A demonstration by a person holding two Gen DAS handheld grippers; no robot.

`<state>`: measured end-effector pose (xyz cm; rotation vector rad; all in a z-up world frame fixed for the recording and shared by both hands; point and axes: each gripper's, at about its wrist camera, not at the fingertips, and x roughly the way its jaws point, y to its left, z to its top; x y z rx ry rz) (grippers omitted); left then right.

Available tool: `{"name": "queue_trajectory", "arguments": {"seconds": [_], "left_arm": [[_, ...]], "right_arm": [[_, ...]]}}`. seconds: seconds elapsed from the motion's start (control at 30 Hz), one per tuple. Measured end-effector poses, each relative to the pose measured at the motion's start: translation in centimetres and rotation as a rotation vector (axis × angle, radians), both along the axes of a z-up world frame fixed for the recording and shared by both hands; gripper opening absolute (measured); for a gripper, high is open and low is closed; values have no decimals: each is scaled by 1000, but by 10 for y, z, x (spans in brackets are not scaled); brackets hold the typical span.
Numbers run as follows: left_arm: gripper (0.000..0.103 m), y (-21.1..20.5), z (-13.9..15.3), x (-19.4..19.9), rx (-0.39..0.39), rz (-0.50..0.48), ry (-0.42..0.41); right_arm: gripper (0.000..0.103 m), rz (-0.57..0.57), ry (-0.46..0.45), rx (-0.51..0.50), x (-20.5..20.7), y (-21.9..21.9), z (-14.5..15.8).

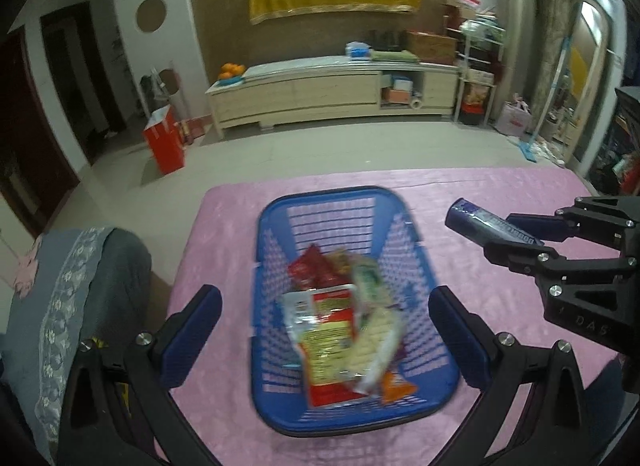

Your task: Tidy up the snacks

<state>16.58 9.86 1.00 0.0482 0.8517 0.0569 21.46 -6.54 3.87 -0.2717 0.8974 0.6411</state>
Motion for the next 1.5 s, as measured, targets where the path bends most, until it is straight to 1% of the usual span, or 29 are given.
{"name": "queue_trajectory", "arguments": {"seconds": [0.17, 0.23, 0.43, 0.5, 0.6, 0.63, 0.67, 0.7, 0.73, 0.77, 0.83, 0.9, 0.97, 1.0, 1.1, 1.2, 1.3, 1.33, 1.5], "left_arm": [[102, 34, -18, 6, -22, 53, 27], [102, 42, -24, 10, -36, 56, 37], [102, 56, -43, 26, -41, 66, 63], [102, 60, -49, 32, -50, 72, 74], [102, 64, -53, 38, -58, 76, 79], [102, 65, -54, 39, -61, 77, 79], [102, 66, -54, 40, -63, 79, 75], [102, 65, -55, 41, -60, 83, 69], [102, 66, -55, 41, -54, 89, 59], [102, 66, -55, 39, -48, 92, 49], [102, 64, -55, 37, -55, 88, 50], [102, 63, -53, 31, -70, 84, 40], [102, 59, -49, 22, -57, 114, 10], [102, 57, -45, 16, -48, 133, -17], [102, 49, -34, -7, -61, 146, -72], [102, 35, -21, -32, -48, 152, -133], [102, 23, -10, -58, -68, 155, -180], [102, 17, -6, -67, -72, 153, -198], [102, -7, 8, -109, -75, 138, -272]], "right_arm": [[35, 36, 17, -33, 14, 32, -19], [35, 44, 28, -44, 20, 43, -27], [35, 57, 50, -90, 41, 68, -50], [35, 53, 47, -107, 46, 72, -53], [35, 45, 9, -134, 50, 77, -55], [37, 46, -2, -139, 50, 78, -56], [47, 49, -17, -159, 50, 80, -57], [69, 42, -28, -180, 50, 81, -59], [79, 35, -36, -193, 49, 80, -60], [87, 24, -59, -179, 44, 75, -58], [87, 5, -73, -161, 40, 68, -53], [87, -22, -47, -121, 36, 56, -46], [87, -43, -14, -82, 30, 42, -40], [87, -57, -9, -67, 27, 36, -36], [87, -90, -18, -27, 14, 20, -24], [87, -140, -76, -10, -11, 3, -10], [88, -168, -112, 22, -39, -12, 2], [88, -170, -120, 28, -42, -16, 4], [88, -213, -189, 68, -88, -38, 23]]}}
